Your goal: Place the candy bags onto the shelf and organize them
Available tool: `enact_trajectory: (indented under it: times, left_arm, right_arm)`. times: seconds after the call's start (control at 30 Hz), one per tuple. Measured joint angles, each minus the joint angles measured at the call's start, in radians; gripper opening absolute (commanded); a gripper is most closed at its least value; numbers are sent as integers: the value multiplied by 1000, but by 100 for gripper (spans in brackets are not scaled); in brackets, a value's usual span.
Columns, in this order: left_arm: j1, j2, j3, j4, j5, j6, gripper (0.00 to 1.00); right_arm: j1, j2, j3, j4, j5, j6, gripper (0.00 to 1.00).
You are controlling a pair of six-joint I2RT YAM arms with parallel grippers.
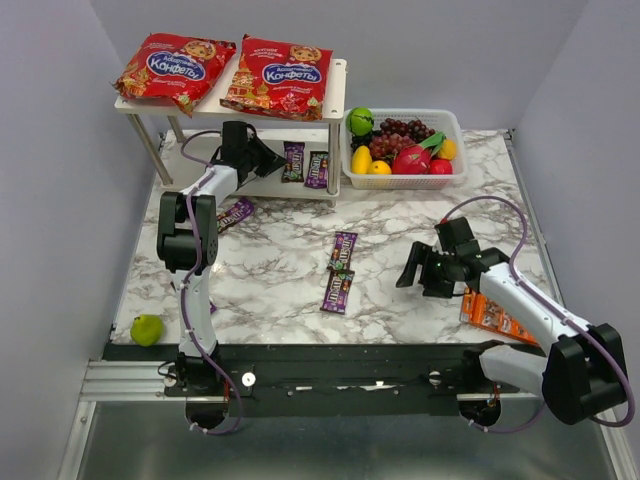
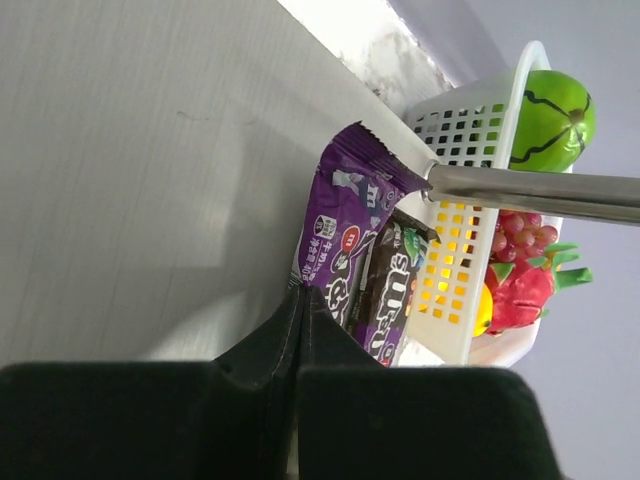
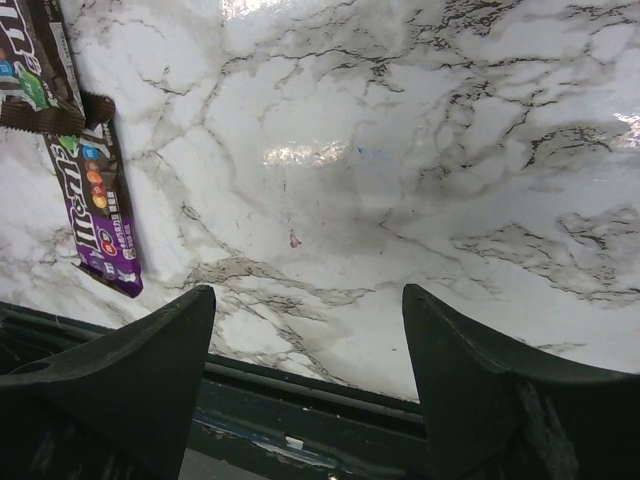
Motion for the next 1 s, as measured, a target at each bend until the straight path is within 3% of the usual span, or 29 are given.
enact_trajectory:
  times: [0.17,0.63,0.73,0.8,1.0]
  left_arm:
    - [3,0,-1,16,23,-1,0]
    - [21,4,-1,-12,76,56,3]
    - [22,4,-1,-19,79,61,18]
    - [23,4,0,-24,80,71,36]
    - [27,2,0,-35,86,86,62]
  right_arm:
    - [0,13,7,0,0,1,84]
    - [0,19,7,1,0,20,84]
    - [0,17,6,1,0,25,84]
    - [0,13,3,2,-1,29,84]
    - [0,-15,-13,2,-1,35,84]
